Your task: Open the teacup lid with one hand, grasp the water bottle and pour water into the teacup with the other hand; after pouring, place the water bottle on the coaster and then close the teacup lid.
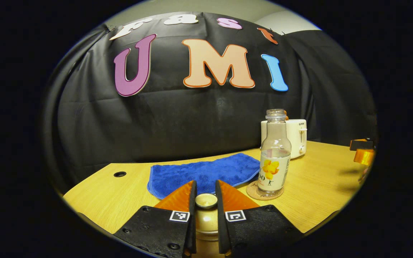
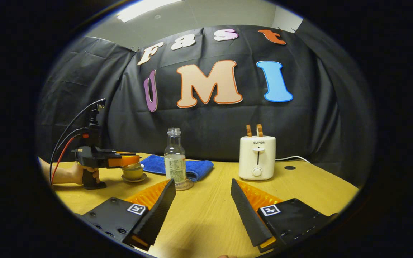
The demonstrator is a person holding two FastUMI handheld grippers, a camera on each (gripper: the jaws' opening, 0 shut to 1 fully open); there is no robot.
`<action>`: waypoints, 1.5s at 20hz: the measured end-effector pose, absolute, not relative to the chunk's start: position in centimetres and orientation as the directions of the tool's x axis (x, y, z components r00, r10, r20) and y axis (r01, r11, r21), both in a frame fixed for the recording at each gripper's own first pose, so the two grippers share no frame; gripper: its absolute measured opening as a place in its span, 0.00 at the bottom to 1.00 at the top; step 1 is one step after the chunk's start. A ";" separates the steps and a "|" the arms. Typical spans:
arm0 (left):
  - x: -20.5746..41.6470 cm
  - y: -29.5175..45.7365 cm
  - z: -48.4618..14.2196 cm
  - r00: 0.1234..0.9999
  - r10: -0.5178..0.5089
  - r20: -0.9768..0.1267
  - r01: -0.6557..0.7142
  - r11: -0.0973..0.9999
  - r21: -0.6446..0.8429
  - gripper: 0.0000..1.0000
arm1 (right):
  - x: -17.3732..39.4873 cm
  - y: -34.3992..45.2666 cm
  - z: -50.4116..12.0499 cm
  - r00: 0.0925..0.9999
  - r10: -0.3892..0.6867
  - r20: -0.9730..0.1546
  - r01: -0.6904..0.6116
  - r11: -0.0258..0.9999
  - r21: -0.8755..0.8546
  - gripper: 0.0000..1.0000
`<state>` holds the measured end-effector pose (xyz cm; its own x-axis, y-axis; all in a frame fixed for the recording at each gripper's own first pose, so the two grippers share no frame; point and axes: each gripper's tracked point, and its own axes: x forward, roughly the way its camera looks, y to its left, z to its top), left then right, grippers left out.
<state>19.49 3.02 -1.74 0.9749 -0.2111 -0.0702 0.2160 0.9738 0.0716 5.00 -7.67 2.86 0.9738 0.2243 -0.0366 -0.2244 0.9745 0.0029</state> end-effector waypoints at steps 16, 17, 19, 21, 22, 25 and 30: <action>19.7 2.7 -2.9 0.971 -0.184 -0.153 0.205 0.969 0.138 0.34 | 4.0 -9.2 2.9 0.978 0.207 -0.037 -0.207 0.978 0.001 0.99; 19.7 2.8 -3.0 0.971 -0.181 -0.154 0.202 0.970 0.138 0.48 | 4.0 -9.2 2.8 0.978 0.207 -0.038 -0.207 0.978 0.001 0.99; 19.7 3.0 -2.8 0.974 -0.169 -0.148 0.190 0.972 0.140 0.63 | 4.0 -9.3 2.8 0.978 0.203 -0.038 -0.203 0.979 0.001 0.99; 19.8 3.7 -3.0 0.982 -0.129 -0.137 0.148 0.978 0.146 0.86 | 4.0 -9.5 2.9 0.980 0.194 -0.037 -0.194 0.981 0.000 0.92; 19.5 4.2 -2.4 0.987 -0.108 -0.118 0.124 0.982 0.139 1.00 | 4.0 -9.6 2.9 0.982 0.187 -0.037 -0.187 0.982 -0.001 0.92; 18.1 4.5 -2.2 0.991 -0.097 -0.097 0.107 0.989 0.103 0.97 | 4.2 -10.2 3.0 0.987 0.158 -0.035 -0.159 0.987 -0.003 0.93; 13.6 5.8 -0.9 0.999 -0.027 -0.025 0.029 0.997 0.075 0.97 | 3.5 -11.3 3.1 0.996 0.079 -0.031 -0.079 0.997 -0.007 0.99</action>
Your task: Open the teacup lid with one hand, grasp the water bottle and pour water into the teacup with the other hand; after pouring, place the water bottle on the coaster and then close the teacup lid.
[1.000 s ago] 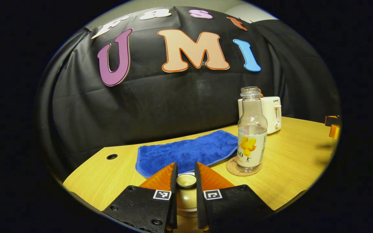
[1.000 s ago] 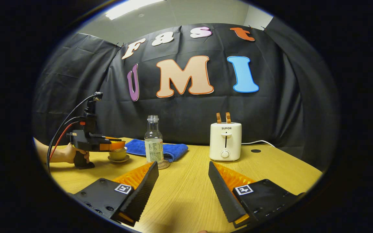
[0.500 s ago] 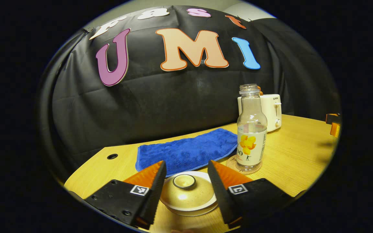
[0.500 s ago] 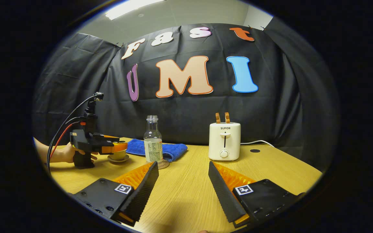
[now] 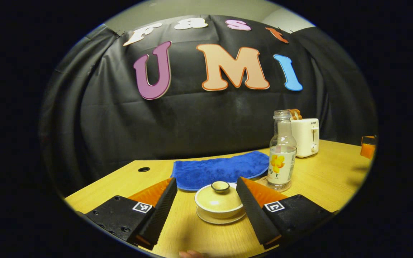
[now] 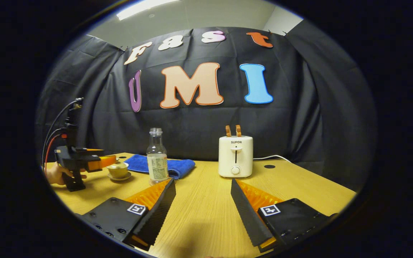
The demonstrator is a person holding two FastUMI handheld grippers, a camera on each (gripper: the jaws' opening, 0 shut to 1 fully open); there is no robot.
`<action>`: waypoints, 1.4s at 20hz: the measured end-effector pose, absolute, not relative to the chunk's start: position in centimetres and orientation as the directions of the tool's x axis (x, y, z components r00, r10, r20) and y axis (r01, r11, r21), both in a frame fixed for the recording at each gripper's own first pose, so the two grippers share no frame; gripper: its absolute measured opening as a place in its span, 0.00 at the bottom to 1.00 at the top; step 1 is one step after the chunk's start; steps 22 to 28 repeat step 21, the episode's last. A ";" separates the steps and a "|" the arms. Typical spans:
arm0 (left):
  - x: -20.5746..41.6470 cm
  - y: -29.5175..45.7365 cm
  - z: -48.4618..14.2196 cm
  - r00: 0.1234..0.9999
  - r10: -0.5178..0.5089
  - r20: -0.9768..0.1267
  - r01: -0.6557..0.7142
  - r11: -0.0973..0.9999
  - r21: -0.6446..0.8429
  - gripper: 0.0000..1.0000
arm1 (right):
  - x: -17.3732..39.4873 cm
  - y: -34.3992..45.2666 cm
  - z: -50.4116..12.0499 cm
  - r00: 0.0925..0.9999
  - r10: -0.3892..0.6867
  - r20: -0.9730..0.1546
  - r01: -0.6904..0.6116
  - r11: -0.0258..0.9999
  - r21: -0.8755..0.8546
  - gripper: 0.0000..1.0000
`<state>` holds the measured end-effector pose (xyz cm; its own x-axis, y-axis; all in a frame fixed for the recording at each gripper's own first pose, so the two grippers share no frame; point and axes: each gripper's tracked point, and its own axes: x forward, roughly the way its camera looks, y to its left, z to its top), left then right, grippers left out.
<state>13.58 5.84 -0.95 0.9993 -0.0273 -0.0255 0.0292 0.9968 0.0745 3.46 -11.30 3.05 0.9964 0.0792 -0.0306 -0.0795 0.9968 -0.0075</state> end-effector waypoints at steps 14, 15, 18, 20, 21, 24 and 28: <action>1.5 4.0 -0.5 1.000 0.004 0.011 -0.004 1.000 -0.007 0.96 | -3.1 -10.0 3.4 1.000 -0.010 -0.027 0.009 1.000 -0.011 0.98; 1.1 3.8 -0.4 1.000 0.004 0.012 -0.004 1.000 -0.009 0.96 | -3.5 -9.8 3.5 1.000 -0.009 -0.026 0.008 1.000 -0.011 0.98; -0.4 3.1 -0.4 1.000 -0.002 0.010 0.002 1.000 -0.007 0.96 | -4.7 -9.7 3.6 1.000 -0.012 -0.024 0.012 1.000 -0.010 0.98; -1.4 2.9 -0.3 1.000 -0.003 0.018 0.003 1.000 -0.006 0.96 | -5.3 -9.4 3.4 1.000 -0.004 -0.029 0.004 1.000 -0.010 0.98; -1.6 2.8 -0.3 1.000 -0.004 0.019 0.004 1.000 -0.006 0.96 | -5.5 -9.5 3.5 1.000 -0.003 -0.027 0.003 1.000 -0.010 0.98; -1.6 2.8 -0.3 1.000 -0.004 0.019 0.004 1.000 -0.006 0.96 | -5.5 -9.5 3.5 1.000 -0.003 -0.027 0.003 1.000 -0.010 0.98; -1.6 2.8 -0.3 1.000 -0.004 0.019 0.004 1.000 -0.006 0.96 | -5.5 -9.5 3.5 1.000 -0.003 -0.027 0.003 1.000 -0.010 0.98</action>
